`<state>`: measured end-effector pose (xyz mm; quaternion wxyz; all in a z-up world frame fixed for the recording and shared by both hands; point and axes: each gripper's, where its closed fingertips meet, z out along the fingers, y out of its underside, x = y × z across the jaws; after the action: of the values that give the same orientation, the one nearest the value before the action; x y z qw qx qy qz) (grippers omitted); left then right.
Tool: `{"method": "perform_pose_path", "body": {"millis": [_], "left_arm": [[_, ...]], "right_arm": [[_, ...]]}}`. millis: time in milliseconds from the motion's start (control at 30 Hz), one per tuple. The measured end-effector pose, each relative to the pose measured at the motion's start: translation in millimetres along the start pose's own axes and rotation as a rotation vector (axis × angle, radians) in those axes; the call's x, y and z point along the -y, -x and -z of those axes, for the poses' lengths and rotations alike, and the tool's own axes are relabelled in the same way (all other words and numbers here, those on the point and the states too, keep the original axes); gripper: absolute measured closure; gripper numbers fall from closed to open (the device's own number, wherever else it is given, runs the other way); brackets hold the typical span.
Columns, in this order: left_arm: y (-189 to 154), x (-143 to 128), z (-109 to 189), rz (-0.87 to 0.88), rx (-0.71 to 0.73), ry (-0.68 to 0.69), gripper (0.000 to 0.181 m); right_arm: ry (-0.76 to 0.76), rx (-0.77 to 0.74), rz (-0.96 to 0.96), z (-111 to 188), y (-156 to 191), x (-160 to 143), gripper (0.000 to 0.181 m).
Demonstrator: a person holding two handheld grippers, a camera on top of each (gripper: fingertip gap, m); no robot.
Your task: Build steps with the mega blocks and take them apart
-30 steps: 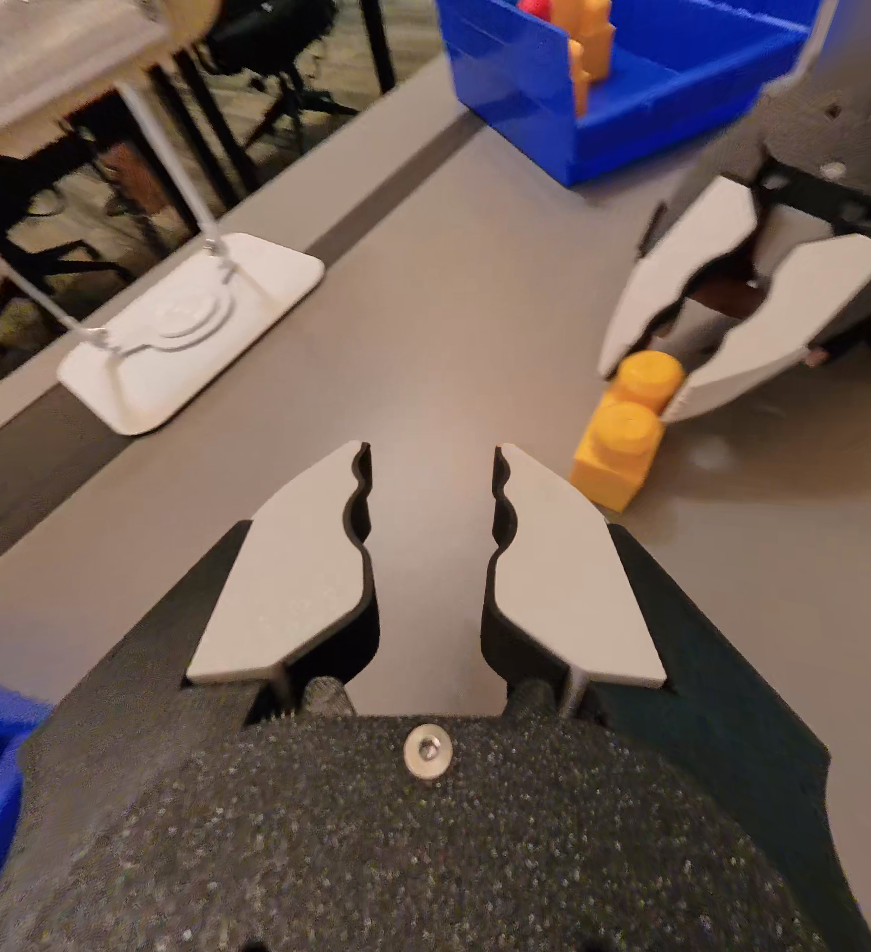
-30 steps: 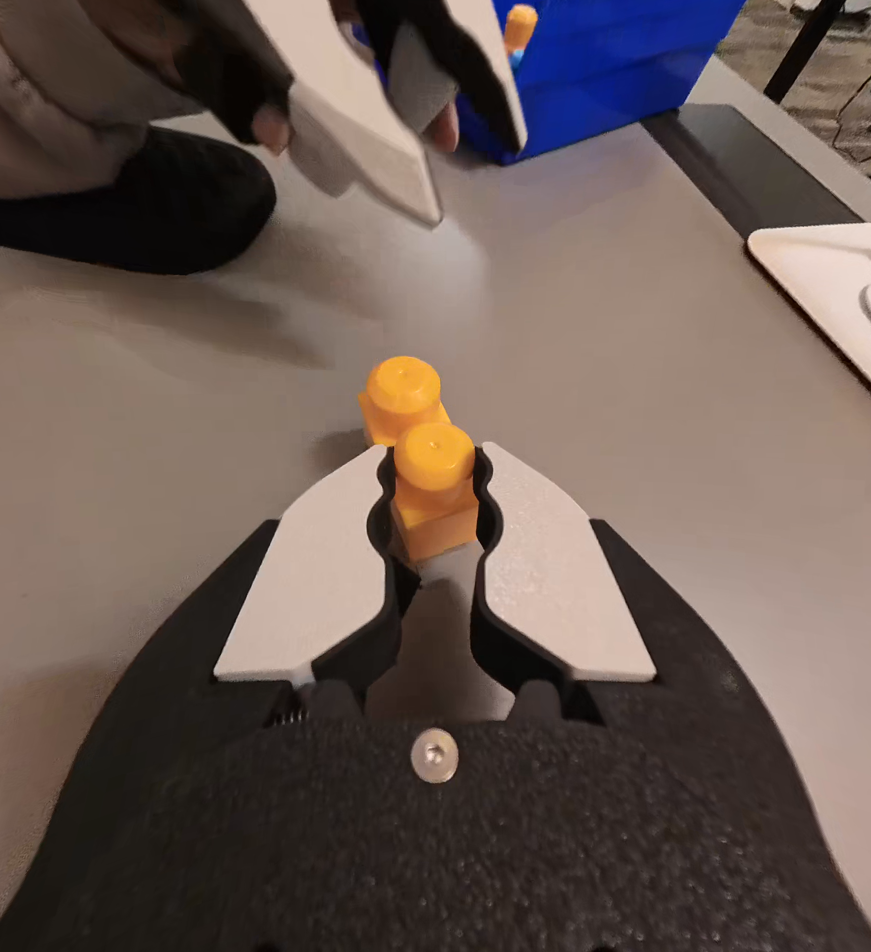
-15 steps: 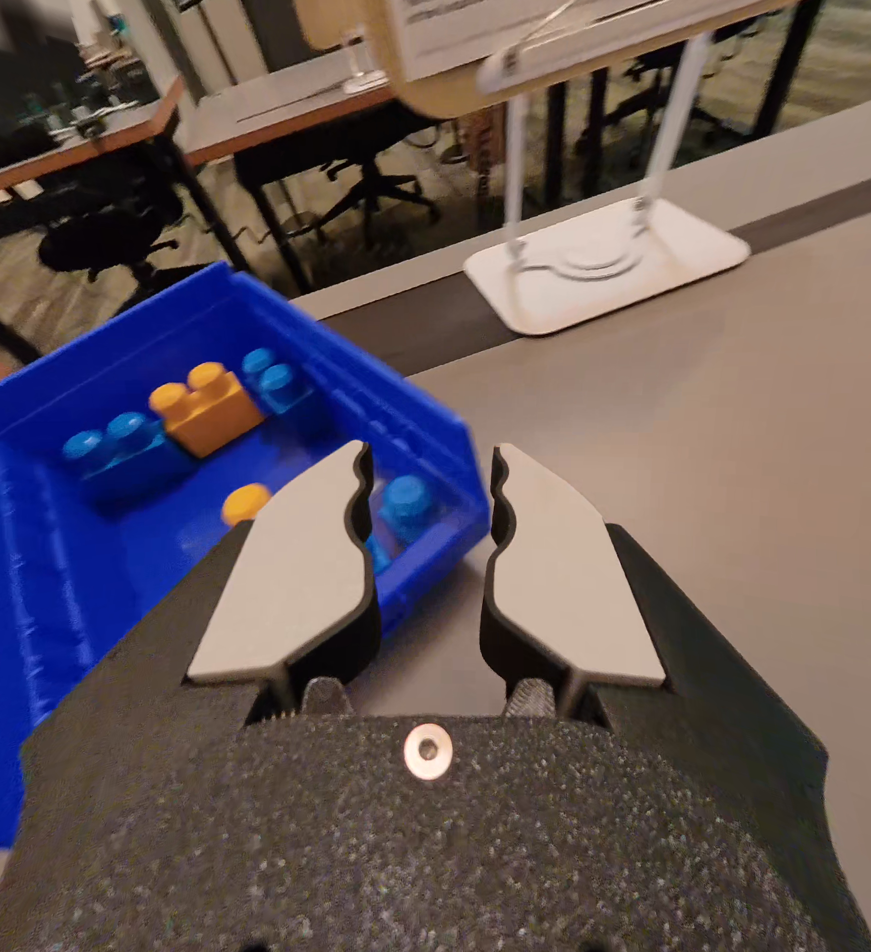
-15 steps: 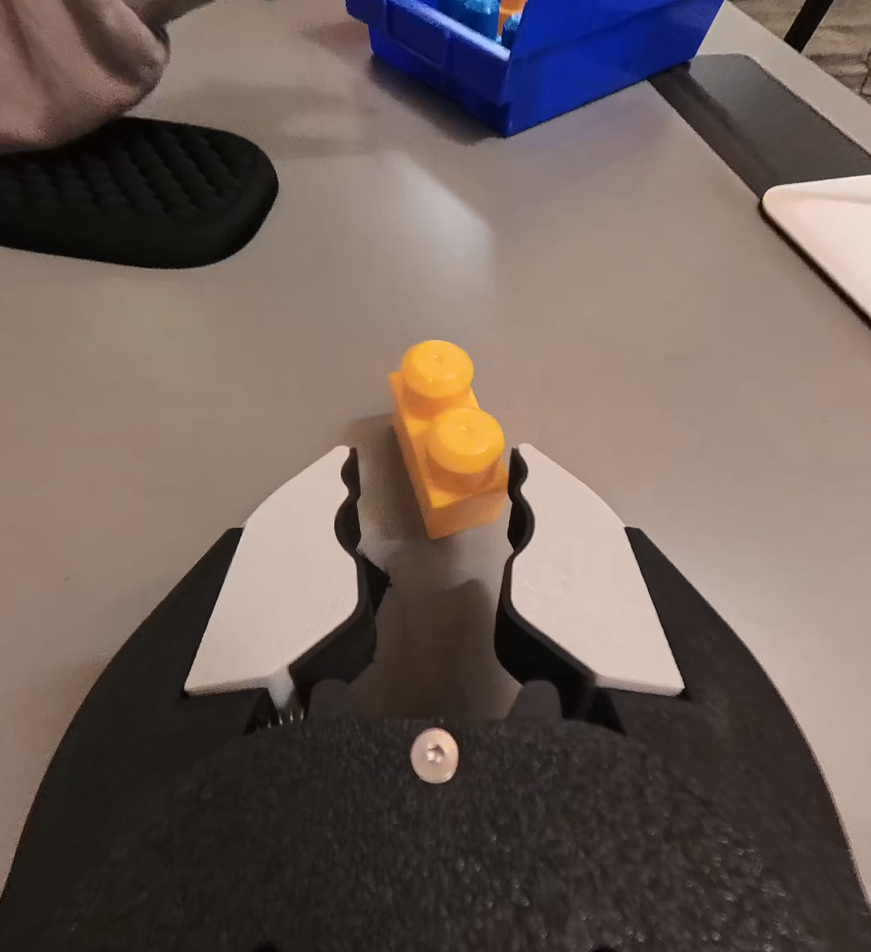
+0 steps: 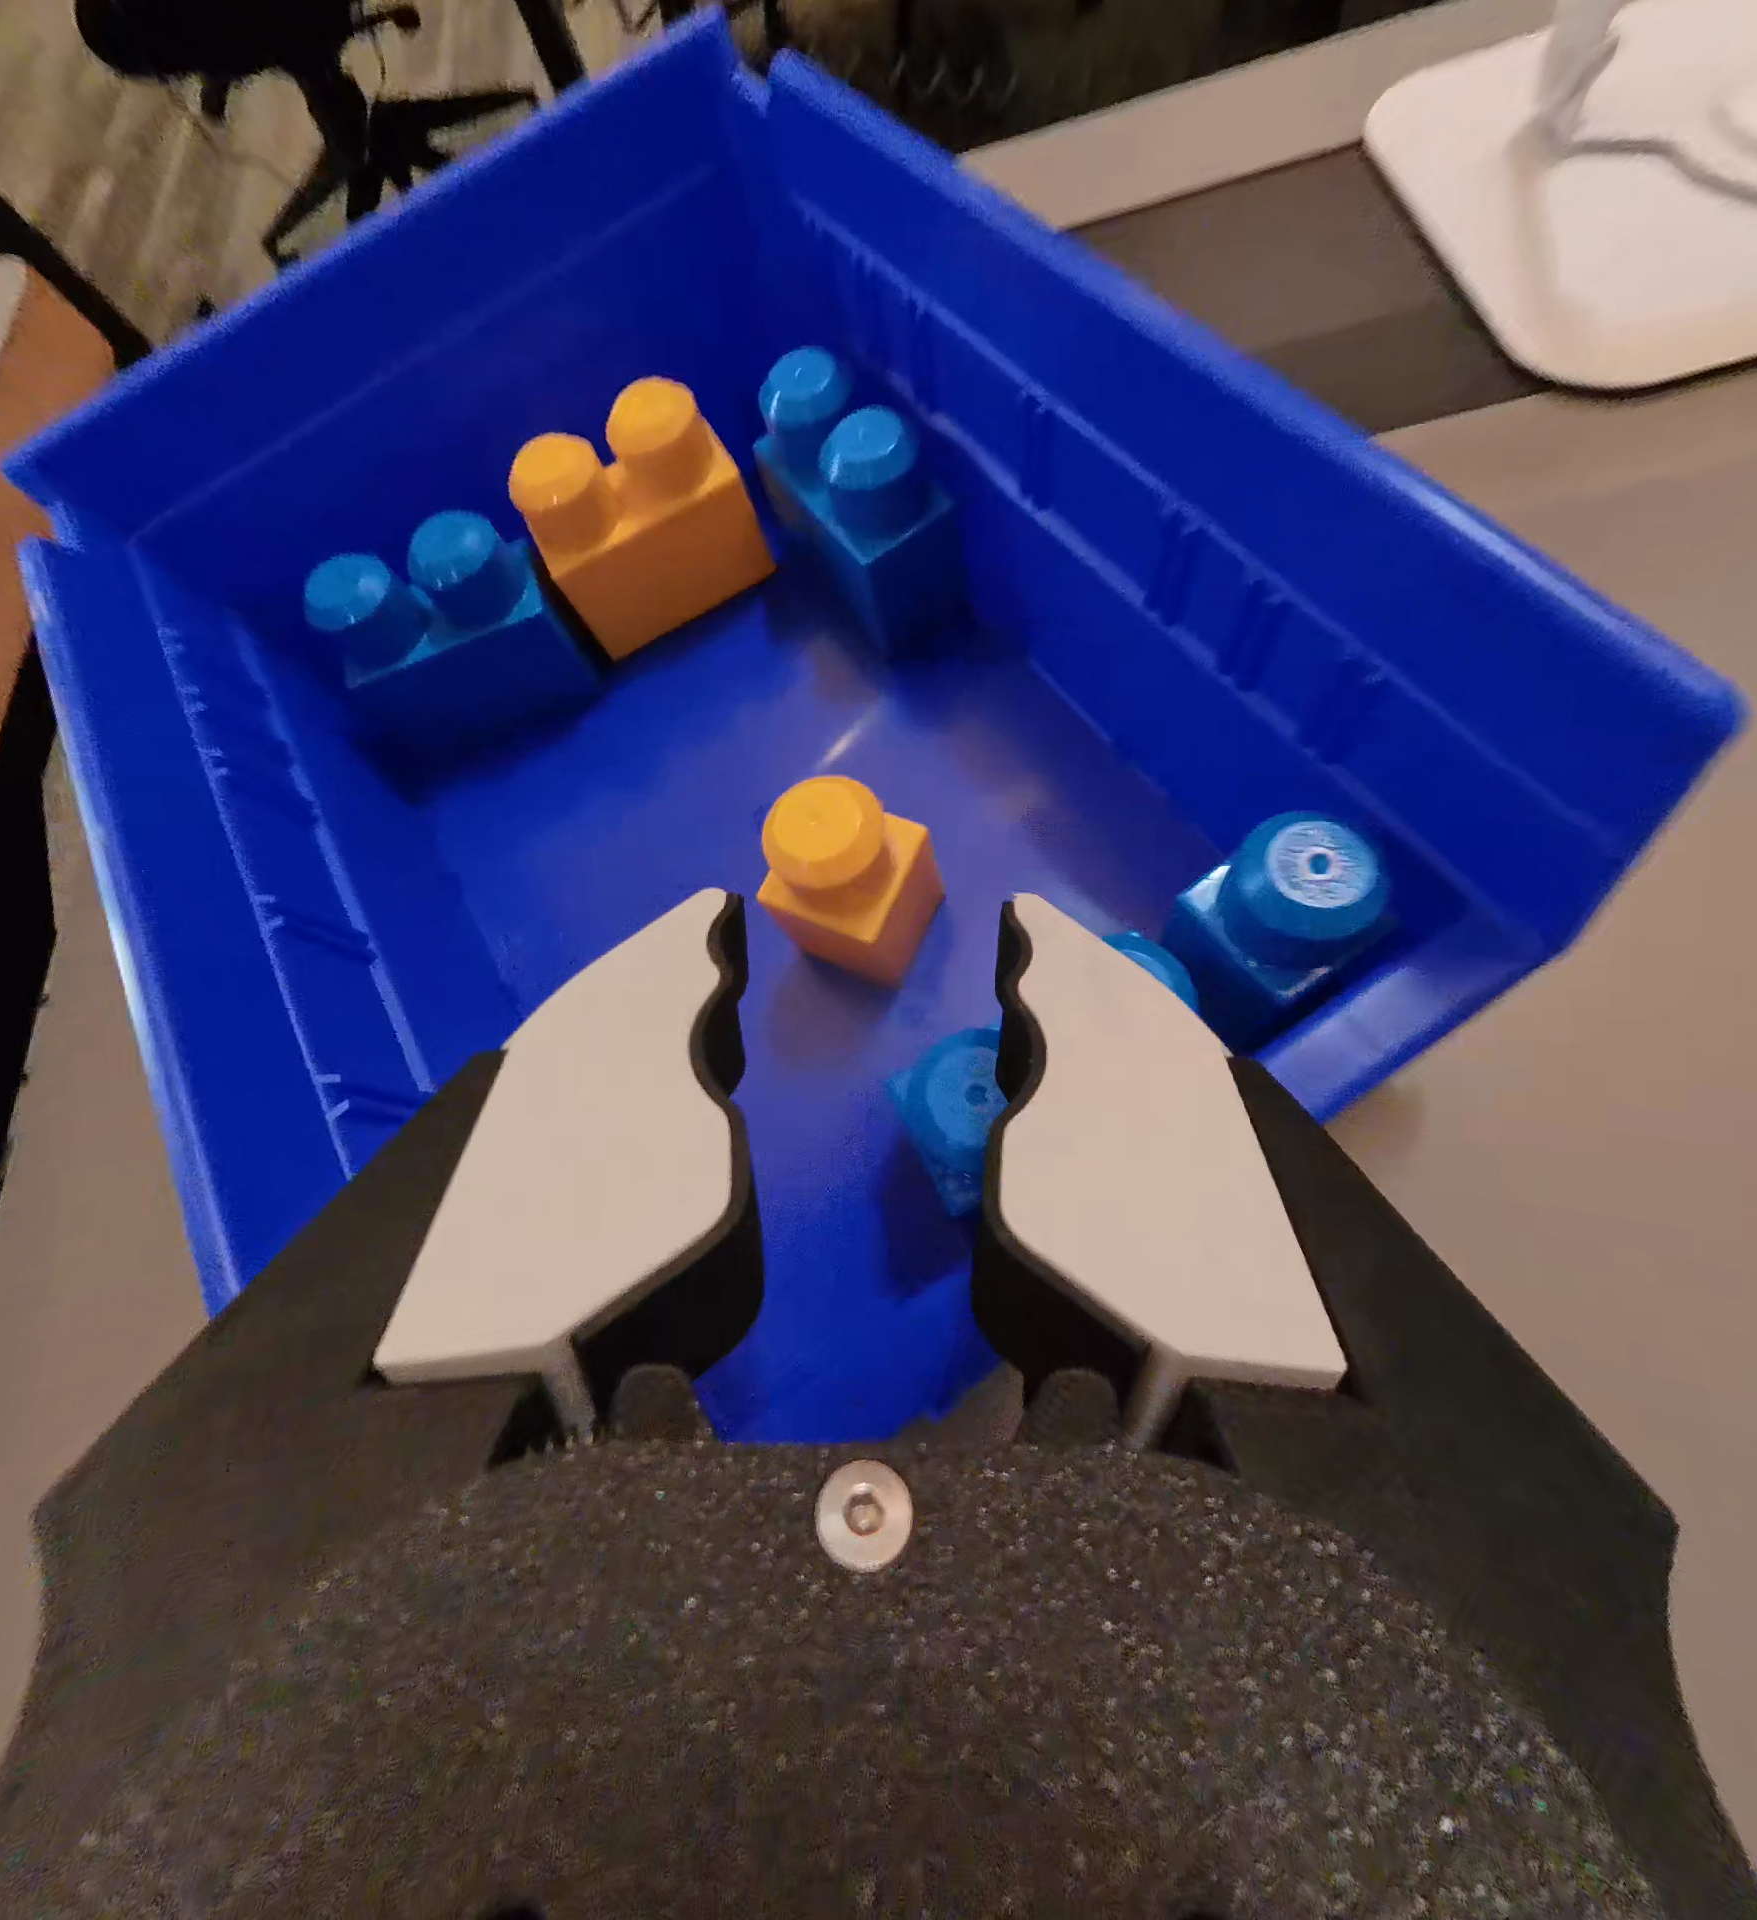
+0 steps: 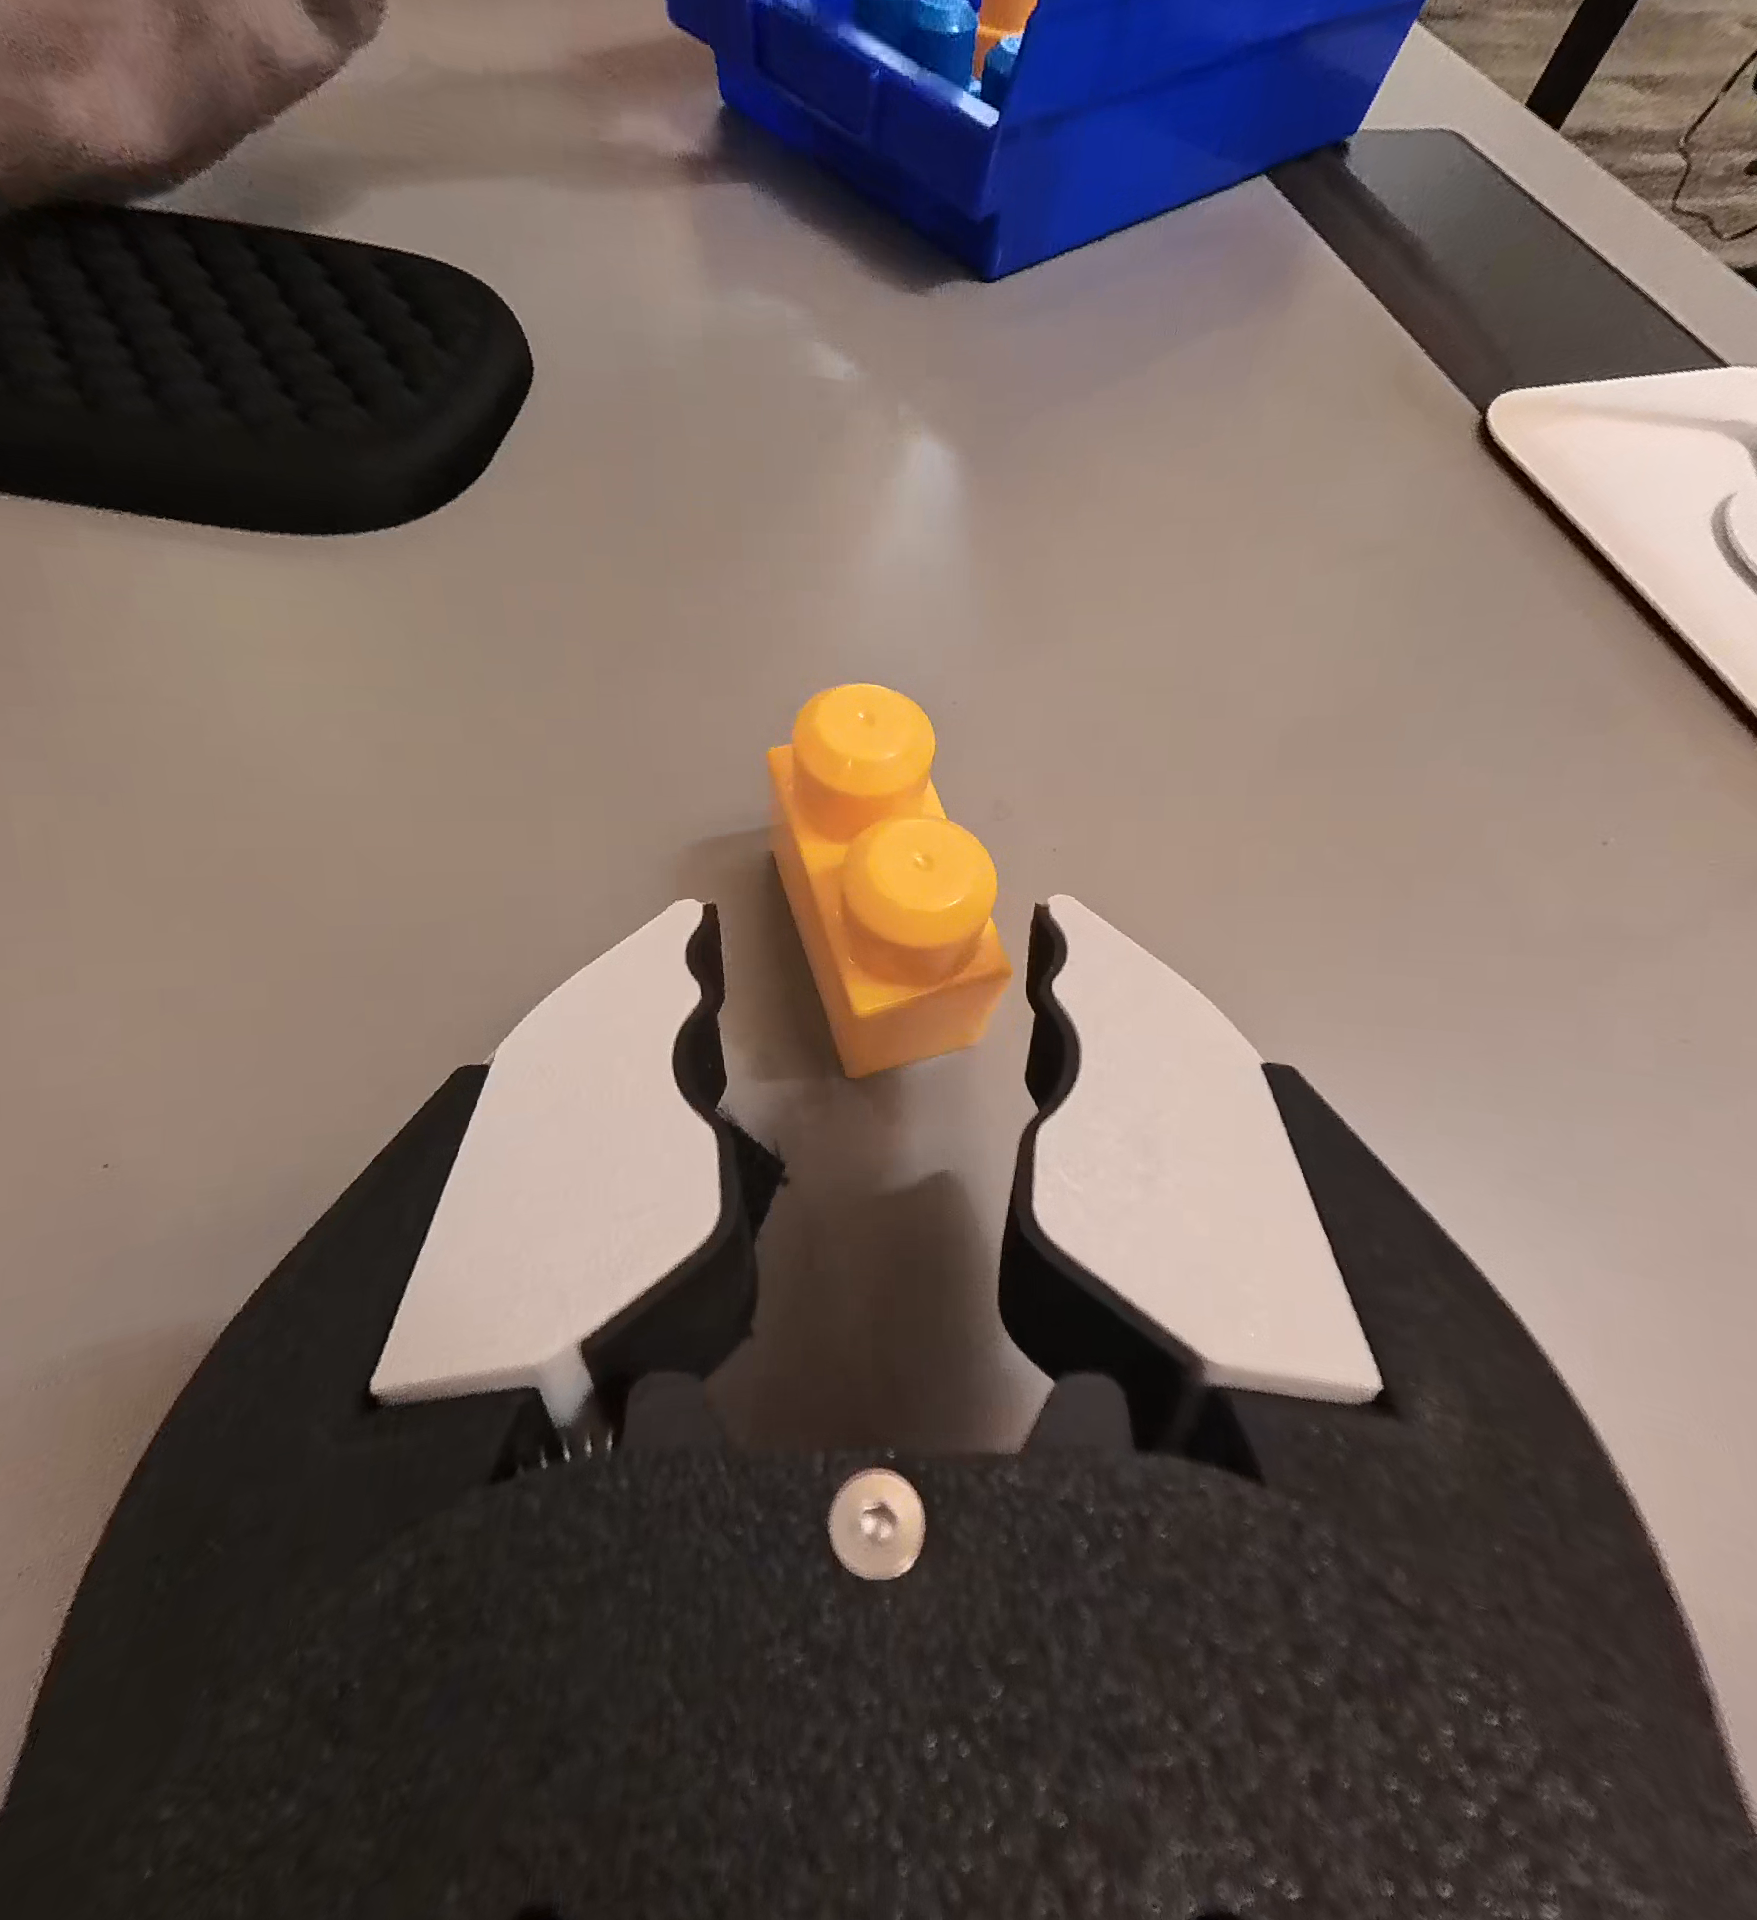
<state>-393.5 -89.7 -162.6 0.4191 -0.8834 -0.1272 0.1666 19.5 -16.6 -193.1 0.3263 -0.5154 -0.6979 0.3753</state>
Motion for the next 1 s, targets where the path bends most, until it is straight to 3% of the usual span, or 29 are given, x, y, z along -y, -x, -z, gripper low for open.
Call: {"method": "perform_pose_path", "body": {"millis": [200,533,667,800,1000], "left_arm": [[13.7,-1.8,-22.8,0.06,0.045,0.083,0.139],[-3.6,8.4,-44.1,0.109,-0.029,0.142,0.136],[-1.1,7.0,-48.4,0.121,-0.02,0.165,0.143],[5.2,5.5,-48.3,0.117,0.007,0.169,0.164],[8.7,4.9,-45.8,0.114,0.019,0.157,0.159]], "right_arm": [[-0.035,-0.013,-0.017,5.7,-2.7,3.1,0.126],[-0.06,-0.027,-0.047,11.3,-8.4,3.3,0.127],[-0.062,-0.032,-0.044,12.4,-8.7,3.4,0.127],[-0.062,-0.042,-0.048,13.9,-11.3,2.5,0.128],[-0.066,-0.05,-0.046,15.4,-12.2,3.5,0.129]]}}
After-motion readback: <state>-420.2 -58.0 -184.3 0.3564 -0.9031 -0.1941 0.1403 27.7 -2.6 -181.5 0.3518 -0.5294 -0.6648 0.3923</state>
